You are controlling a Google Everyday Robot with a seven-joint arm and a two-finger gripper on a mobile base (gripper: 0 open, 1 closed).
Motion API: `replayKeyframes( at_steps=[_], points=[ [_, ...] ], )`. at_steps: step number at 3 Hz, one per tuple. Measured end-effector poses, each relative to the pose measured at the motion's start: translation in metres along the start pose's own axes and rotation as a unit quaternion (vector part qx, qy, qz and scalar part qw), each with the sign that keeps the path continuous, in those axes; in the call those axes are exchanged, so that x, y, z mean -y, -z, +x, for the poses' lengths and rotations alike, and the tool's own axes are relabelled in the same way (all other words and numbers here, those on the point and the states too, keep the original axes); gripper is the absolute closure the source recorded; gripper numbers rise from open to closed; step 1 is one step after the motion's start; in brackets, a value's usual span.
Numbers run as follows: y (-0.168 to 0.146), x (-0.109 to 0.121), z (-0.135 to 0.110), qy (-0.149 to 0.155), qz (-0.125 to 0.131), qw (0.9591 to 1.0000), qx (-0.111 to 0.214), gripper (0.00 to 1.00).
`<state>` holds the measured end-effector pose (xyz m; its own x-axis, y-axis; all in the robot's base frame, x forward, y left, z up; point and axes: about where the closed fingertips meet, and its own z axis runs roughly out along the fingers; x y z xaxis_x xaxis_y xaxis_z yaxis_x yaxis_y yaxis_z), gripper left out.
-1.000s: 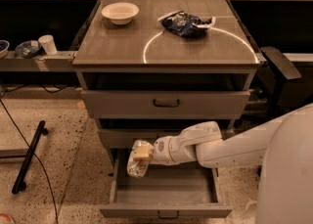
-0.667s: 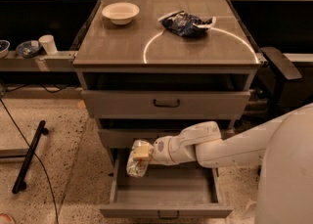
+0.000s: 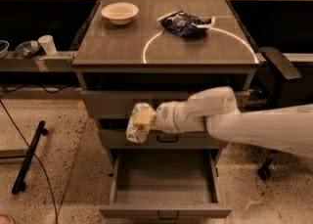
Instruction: Pick 7up can from bottom drawer and place on counter
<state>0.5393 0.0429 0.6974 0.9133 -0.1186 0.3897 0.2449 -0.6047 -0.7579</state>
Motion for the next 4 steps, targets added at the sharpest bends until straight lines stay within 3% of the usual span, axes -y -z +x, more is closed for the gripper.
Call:
replayKeyframes(
  at_steps=[2, 3, 4],
  points=[
    [0.031, 0.06, 0.091, 0.035, -0.007, 0.9993, -0.005, 1.0],
    [0.06, 0.054, 0.133, 0.031, -0.038, 0.9983, -0.033, 1.0],
    [0.06, 0.055, 0.132, 0.031, -0.038, 0.9983, -0.033, 1.0]
  ],
)
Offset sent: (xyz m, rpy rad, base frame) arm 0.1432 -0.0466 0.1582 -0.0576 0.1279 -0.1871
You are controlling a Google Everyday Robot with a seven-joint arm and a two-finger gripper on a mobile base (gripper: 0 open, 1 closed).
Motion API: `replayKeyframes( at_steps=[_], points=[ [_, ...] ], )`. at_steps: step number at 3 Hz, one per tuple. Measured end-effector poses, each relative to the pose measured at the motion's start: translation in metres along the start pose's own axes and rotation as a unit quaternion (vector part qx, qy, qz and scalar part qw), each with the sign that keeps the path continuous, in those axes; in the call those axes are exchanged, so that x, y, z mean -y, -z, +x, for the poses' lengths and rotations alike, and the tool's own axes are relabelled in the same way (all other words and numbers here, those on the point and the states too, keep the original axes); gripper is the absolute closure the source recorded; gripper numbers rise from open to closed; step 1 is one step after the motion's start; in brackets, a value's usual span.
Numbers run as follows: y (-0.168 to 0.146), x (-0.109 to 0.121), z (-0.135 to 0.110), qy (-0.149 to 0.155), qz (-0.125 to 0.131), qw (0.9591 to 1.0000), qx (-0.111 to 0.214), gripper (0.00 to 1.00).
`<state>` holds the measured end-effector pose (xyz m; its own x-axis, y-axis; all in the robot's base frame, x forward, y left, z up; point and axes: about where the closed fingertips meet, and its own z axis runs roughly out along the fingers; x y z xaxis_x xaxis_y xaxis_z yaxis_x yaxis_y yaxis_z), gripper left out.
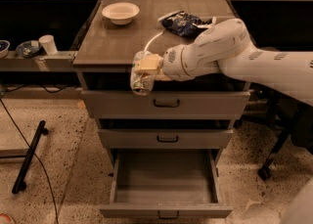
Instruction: Pick 7up can from bottom drawer and place on counter
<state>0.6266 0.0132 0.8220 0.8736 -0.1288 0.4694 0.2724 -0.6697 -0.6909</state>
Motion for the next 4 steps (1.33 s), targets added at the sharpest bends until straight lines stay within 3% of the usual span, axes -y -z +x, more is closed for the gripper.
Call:
replayKeyframes(
  at_steps=[1, 2, 3, 4],
  points=[
    [0.003, 0.006, 0.004, 0.006, 0.006, 0.9999, -0.009, 1.0],
    [0.016, 0.027, 0.023, 0.018, 0.026, 0.9986, -0.043, 1.0],
    [0.022, 0.063, 0.062, 0.042, 0.035, 0.9965, -0.063, 1.0],
    [-0.008, 0.089, 0.096, 0.066, 0.007, 0.9975, -0.023, 1.0]
  ],
)
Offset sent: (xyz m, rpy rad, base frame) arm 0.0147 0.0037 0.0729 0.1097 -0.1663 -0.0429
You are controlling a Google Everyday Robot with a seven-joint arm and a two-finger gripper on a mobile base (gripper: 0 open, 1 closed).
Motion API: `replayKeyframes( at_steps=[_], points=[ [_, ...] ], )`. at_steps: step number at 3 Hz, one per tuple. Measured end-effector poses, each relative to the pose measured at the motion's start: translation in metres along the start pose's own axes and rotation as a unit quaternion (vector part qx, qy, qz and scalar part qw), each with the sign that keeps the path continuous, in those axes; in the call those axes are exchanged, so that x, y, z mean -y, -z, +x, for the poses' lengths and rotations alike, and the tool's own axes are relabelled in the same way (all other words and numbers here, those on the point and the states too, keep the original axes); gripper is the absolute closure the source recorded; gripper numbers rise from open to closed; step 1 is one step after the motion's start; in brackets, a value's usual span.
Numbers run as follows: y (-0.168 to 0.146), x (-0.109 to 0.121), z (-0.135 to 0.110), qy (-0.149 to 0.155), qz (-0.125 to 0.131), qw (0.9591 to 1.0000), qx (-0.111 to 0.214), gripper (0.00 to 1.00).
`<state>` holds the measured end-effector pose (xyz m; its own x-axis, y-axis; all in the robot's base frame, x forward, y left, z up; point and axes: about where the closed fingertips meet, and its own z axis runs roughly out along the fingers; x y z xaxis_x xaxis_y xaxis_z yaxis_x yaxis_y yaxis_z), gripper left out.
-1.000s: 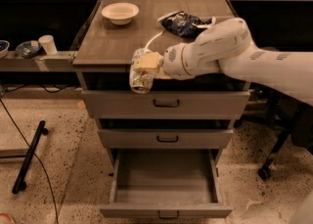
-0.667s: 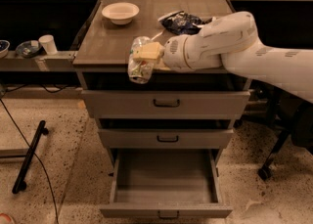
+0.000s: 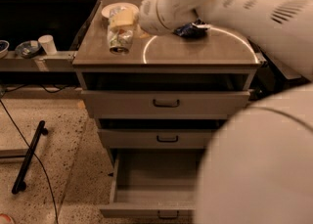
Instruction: Pick 7up can from bottom drawer and place on counter
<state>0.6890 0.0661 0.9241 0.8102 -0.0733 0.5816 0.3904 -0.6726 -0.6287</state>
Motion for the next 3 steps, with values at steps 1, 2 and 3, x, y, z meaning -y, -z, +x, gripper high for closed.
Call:
replayKeyframes(
  at_steps=[1, 2, 3],
  points=[
    [-0.043, -0.026, 0.008, 0.005, -0.092, 0.9922, 0.084, 1.0],
    [-0.032, -0.082, 0.012, -0.033, -0.218, 0.9668, 0.13, 1.0],
    [-0.001, -0.117, 0.02, -0.065, -0.323, 0.9346, 0.135, 0.86]
  ],
)
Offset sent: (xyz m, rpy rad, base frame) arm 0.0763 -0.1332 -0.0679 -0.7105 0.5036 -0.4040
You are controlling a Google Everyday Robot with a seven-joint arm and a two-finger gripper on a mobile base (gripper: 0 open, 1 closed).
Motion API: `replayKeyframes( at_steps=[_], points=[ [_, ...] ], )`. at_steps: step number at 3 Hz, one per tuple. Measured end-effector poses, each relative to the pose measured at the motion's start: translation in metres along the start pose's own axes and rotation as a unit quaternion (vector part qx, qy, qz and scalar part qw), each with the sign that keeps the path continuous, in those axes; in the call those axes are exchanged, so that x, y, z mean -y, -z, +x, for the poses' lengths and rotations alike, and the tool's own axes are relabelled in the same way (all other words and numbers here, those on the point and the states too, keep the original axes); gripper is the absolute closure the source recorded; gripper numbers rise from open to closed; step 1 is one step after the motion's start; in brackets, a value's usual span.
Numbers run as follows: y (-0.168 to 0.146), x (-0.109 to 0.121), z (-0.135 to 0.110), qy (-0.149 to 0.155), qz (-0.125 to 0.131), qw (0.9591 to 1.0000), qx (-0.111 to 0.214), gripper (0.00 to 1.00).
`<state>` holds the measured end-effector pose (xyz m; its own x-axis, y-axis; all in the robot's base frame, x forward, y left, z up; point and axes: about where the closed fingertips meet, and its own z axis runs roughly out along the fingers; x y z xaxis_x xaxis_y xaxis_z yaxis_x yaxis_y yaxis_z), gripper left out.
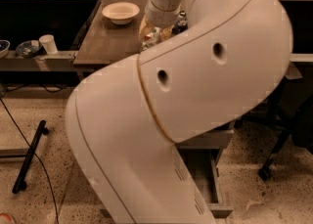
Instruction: Pick 7up can from bottom drawer and place on counter
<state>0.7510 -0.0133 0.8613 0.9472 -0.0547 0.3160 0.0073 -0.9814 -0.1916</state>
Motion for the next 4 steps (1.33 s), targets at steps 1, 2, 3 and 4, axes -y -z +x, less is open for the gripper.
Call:
replayKeyframes(
  at_steps=[1, 2, 3, 4],
  points=[
    [0.0041, -0.0102, 0.0012, -0.009, -0.011, 0.9999, -0.004, 0.62],
    [0.0029, -0.0082, 0.0007, -0.008, -0.008, 0.9999, -0.002, 0.38],
    [0.0028, -0.0081, 0.0007, -0.008, -0.008, 0.9999, -0.002, 0.16],
    [0.0028, -0.0081, 0.0007, -0.008, -0.008, 0.9999, -0.002, 0.0]
  ],
)
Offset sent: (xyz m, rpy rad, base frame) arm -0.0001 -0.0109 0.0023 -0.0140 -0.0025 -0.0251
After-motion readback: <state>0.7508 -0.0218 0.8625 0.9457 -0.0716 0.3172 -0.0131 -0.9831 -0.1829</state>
